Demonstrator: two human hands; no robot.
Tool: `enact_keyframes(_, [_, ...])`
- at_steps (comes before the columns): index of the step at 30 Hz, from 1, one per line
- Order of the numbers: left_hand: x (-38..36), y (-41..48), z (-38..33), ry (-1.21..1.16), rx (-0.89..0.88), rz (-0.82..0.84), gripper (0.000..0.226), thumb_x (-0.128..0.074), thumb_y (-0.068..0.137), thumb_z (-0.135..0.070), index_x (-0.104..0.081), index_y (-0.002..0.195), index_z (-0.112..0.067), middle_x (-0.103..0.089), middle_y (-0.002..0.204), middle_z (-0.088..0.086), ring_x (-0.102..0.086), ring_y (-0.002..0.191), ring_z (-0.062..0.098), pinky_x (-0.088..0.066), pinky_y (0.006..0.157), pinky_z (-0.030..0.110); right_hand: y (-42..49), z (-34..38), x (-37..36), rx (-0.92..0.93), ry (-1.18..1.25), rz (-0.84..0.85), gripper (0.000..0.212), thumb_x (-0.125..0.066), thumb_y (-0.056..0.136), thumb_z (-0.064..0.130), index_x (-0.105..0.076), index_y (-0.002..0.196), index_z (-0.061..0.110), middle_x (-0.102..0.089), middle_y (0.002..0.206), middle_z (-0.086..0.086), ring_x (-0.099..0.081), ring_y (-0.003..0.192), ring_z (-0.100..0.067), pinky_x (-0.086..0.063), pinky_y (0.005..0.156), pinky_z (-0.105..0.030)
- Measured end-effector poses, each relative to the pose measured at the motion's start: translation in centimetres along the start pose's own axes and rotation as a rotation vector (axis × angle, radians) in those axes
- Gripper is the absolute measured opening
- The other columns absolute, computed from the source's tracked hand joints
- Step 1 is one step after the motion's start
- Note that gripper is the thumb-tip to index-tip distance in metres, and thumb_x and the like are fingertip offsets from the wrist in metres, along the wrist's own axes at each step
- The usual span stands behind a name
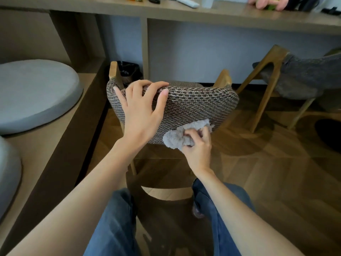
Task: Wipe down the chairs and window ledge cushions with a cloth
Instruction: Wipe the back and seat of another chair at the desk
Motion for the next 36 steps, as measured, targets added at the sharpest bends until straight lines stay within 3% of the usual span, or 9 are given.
enact_keyframes(4, [-0.7, -0.3, -1.7, 0.082, -0.064, 0.012, 0.034, -0.035, 0.101, -0.038, -0.06, 0.123, -0.029, -0.05, 0.118, 0.0, -0.038, 0.125, 0.016, 0.008, 0.116, 0.05, 0.2, 0.2, 2.5, -0.017, 0.119, -0.127, 0.026, -0.07, 0.062, -0.006, -0.068, 0.086, 0.003, -0.05, 0.097, -0.012, -0.055, 0.087, -0.026, -0.053, 0.075, -0.04])
enact_keyframes(10, [-2.7, -0.2, -4.4, 0.257, -0.137, 0.05, 0.036, -0.033, 0.1, -0.044, -0.059, 0.122, -0.034, -0.054, 0.116, -0.007, -0.041, 0.122, 0.017, 0.004, 0.115, 0.053, 3.8, 1.5, 10.3, 0.032, 0.2, -0.569, 0.027, -0.06, 0.063, 0.002, -0.064, 0.09, 0.002, -0.041, 0.1, -0.006, -0.045, 0.093, -0.003, -0.038, 0.087, -0.011])
enact_keyframes(14, [-3.5, 0.3, -5.8, 0.285, -0.212, 0.031, 0.036, -0.033, 0.101, -0.042, -0.063, 0.117, -0.032, -0.059, 0.109, -0.008, -0.048, 0.106, 0.017, -0.017, 0.102, 0.037, 6.0, 0.5, 8.5, -0.039, 0.205, -0.424, 0.026, -0.073, 0.072, 0.01, -0.064, 0.094, 0.002, -0.043, 0.1, -0.007, -0.053, 0.093, -0.027, -0.049, 0.085, -0.035])
enact_keyframes(17, [-3.6, 0.3, -6.0, 0.306, -0.224, 0.008, 0.035, -0.034, 0.101, -0.041, -0.064, 0.117, -0.032, -0.06, 0.107, -0.008, -0.05, 0.102, 0.018, -0.02, 0.097, 0.036, 4.6, -1.0, 5.8, -0.014, 0.167, -0.315, 0.025, -0.064, 0.079, 0.024, -0.063, 0.088, 0.001, -0.05, 0.101, -0.017, -0.054, 0.094, -0.033, -0.049, 0.082, -0.038])
enact_keyframes(22, [-3.5, 0.2, -5.7, 0.344, -0.277, 0.068, 0.037, -0.03, 0.103, -0.042, -0.057, 0.126, -0.035, -0.058, 0.111, -0.01, -0.048, 0.105, 0.018, -0.021, 0.098, 0.036, 1.7, -4.8, 1.9, -0.063, 0.085, -0.002, 0.021, -0.071, 0.072, 0.007, -0.066, 0.092, 0.002, -0.051, 0.098, -0.019, -0.055, 0.088, -0.034, -0.051, 0.078, -0.049])
enact_keyframes(24, [-3.4, 0.3, -5.5, 0.356, -0.298, 0.097, 0.038, -0.029, 0.103, -0.043, -0.055, 0.129, -0.036, -0.057, 0.113, -0.01, -0.047, 0.106, 0.018, -0.021, 0.098, 0.035, 1.7, -4.6, 2.6, -0.068, 0.12, -0.019, 0.019, -0.069, 0.072, 0.01, -0.064, 0.088, 0.002, -0.051, 0.097, -0.016, -0.054, 0.084, -0.031, -0.051, 0.074, -0.042])
enact_keyframes(27, [-3.4, 0.3, -5.7, 0.36, -0.282, 0.112, 0.038, -0.031, 0.102, -0.043, -0.055, 0.129, -0.036, -0.057, 0.114, -0.009, -0.047, 0.106, 0.019, -0.021, 0.099, 0.037, 2.3, -3.5, 6.2, -0.045, 0.209, -0.277, 0.019, -0.067, 0.073, 0.018, -0.055, 0.083, 0.007, -0.045, 0.094, -0.005, -0.046, 0.077, -0.013, -0.039, 0.069, -0.015])
enact_keyframes(30, [-3.9, 0.4, -6.2, 0.369, -0.264, 0.106, 0.037, -0.031, 0.102, -0.042, -0.057, 0.127, -0.036, -0.058, 0.113, -0.008, -0.048, 0.104, 0.021, -0.021, 0.098, 0.038, 4.7, -2.8, 10.2, -0.035, 0.228, -0.488, 0.026, -0.073, 0.07, 0.015, -0.055, 0.088, 0.009, -0.039, 0.096, -0.001, -0.044, 0.081, -0.01, -0.04, 0.073, -0.014])
enact_keyframes(36, [-5.0, 0.9, -7.5, 0.38, -0.286, 0.111, 0.037, -0.03, 0.102, -0.036, -0.062, 0.12, -0.031, -0.064, 0.106, -0.006, -0.054, 0.097, 0.021, -0.026, 0.091, 0.038, 6.1, -2.1, 9.8, -0.129, 0.199, -0.19, 0.052, -0.062, 0.077, 0.016, -0.048, 0.125, 0.002, -0.04, 0.124, -0.013, -0.043, 0.117, -0.026, -0.04, 0.096, -0.029])
Point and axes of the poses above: each hand's wrist, its own y-axis towards the middle knuckle, its own x-axis out of the back of the hand, z = x × y, the point moved 6 cm from there along y, towards the middle knuckle
